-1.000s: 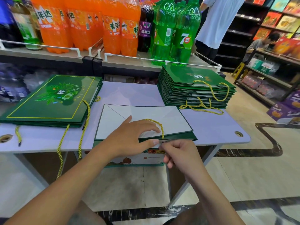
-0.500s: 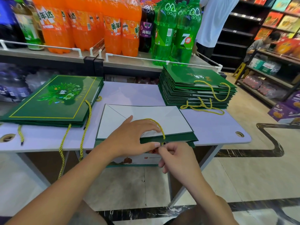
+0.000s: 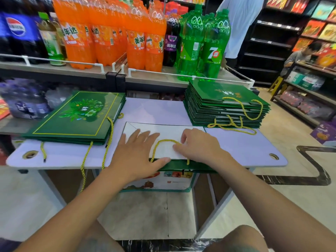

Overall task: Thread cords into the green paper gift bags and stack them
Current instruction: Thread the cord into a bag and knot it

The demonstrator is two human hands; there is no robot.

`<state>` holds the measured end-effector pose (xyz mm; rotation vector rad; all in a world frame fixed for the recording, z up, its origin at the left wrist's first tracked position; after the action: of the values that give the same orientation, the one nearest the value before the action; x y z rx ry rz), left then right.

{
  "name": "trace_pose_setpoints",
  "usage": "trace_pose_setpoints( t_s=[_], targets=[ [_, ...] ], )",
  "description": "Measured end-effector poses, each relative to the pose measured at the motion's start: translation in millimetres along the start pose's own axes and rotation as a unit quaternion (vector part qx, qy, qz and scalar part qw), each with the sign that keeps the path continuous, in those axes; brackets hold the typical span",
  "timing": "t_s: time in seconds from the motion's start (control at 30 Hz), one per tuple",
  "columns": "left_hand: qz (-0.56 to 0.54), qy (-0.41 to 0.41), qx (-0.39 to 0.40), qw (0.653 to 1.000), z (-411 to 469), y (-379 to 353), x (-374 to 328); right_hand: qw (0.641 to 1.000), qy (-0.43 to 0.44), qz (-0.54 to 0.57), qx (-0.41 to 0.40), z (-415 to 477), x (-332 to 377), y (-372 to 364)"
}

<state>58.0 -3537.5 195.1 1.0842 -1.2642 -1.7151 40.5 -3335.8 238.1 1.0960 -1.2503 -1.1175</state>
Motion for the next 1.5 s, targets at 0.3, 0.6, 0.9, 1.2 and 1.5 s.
trace_pose_setpoints(
  t_s=[0.3,0.6,0.9,1.2,1.5],
  targets=[
    [0.009,0.001,0.026,1.0,0,-6,2,0.822,-0.046,0.544,0.158,34,22,4],
    [0.044,0.003,0.04,0.998,2,-10,3,0.988,0.107,0.007,-0.115,60,39,-19],
    [0.05,0.001,0.047,0.998,3,-12,4,0.985,0.128,-0.016,-0.118,70,40,-35],
    [0.041,0.002,0.045,0.998,2,-9,3,0.986,0.131,-0.037,-0.1,70,40,-36],
    [0.018,-0.083,0.008,0.996,-36,24,37,0.965,0.255,0.054,-0.036,3,2,12]
  ],
)
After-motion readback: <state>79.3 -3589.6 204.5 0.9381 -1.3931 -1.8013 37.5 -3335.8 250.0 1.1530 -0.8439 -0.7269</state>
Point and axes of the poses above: each hand's wrist, its own z-axis towards the middle knuckle, its own y-axis out of the back of the hand, x = y × z, the point moved 4 cm from there along z, towards the middle knuckle, and after that the axes turned 2 degrees about -y, right-handed, at the moved point
